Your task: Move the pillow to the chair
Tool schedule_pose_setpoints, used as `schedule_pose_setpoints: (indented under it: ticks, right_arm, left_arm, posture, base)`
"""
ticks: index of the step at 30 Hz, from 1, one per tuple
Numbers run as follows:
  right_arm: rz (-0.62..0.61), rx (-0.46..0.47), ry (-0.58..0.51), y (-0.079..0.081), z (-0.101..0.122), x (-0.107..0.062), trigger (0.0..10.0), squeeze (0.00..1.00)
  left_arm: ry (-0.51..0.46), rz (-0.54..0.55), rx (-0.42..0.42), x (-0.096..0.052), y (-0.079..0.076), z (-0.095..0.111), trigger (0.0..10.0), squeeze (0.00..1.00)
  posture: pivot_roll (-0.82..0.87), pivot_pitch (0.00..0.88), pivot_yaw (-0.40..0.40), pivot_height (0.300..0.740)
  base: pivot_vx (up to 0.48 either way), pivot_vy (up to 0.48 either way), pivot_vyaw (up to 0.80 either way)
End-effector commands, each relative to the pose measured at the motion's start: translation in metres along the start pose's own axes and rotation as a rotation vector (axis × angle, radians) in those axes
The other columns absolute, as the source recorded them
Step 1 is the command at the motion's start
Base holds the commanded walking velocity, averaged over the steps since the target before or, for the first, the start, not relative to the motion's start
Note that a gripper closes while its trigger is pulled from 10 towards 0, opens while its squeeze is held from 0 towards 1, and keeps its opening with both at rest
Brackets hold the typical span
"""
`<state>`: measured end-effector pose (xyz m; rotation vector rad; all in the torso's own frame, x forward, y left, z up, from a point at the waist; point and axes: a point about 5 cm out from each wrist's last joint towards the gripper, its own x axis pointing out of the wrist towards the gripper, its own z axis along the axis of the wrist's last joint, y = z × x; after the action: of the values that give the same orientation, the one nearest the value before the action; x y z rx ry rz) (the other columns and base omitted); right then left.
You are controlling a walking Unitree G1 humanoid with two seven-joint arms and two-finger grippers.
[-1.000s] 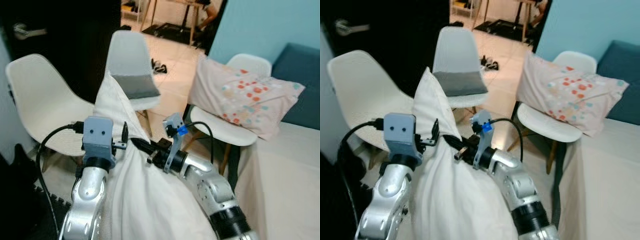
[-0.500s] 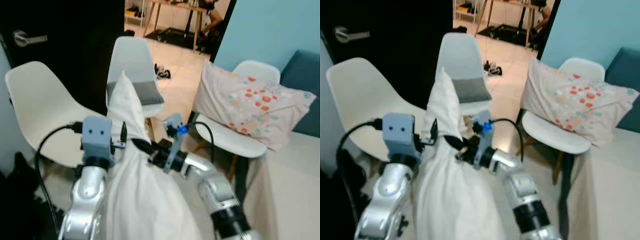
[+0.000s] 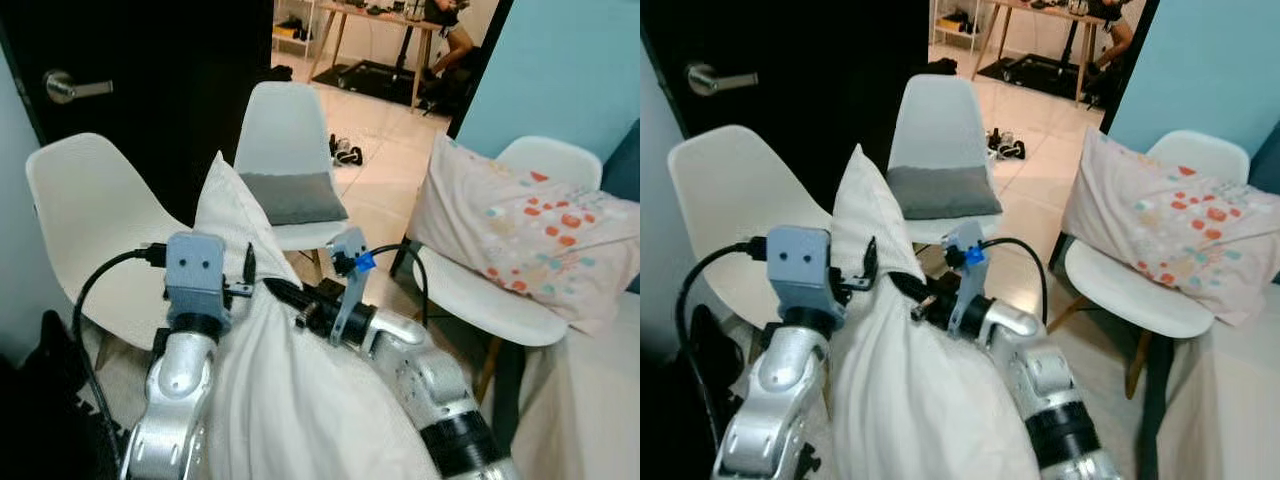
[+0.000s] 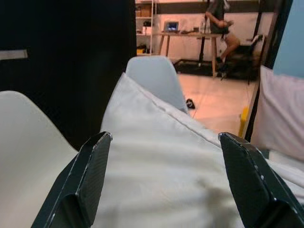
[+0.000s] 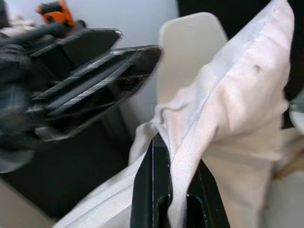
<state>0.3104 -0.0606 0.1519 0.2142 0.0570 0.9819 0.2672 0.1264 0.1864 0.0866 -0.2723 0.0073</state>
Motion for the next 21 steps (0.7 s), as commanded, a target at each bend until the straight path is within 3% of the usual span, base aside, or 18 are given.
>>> schedule_pose_setpoints:
  ticks: [1,21]
  right_arm:
    - [0.034,-0.021,-0.083,0.0056,0.0173,0.0053,10.0,0.0]
    - [0.037,-0.026,-0.075,0.0058,0.0171,0.006,10.0,0.0]
  left_arm:
    - [0.013,0.0,0.004,-0.0004,0.0007,-0.0031,10.0,0.0]
    - [0.011,-0.001,0.005,-0.0001,0.0008,-0.0028,10.0,0.0]
  posture:
    - [0.03,0.0,-0.138,0.74]
    - [0.03,0.0,-0.139,0.74]
  base:
    - [0.289,0.0,0.0]
    - [0.289,0.0,0.0]
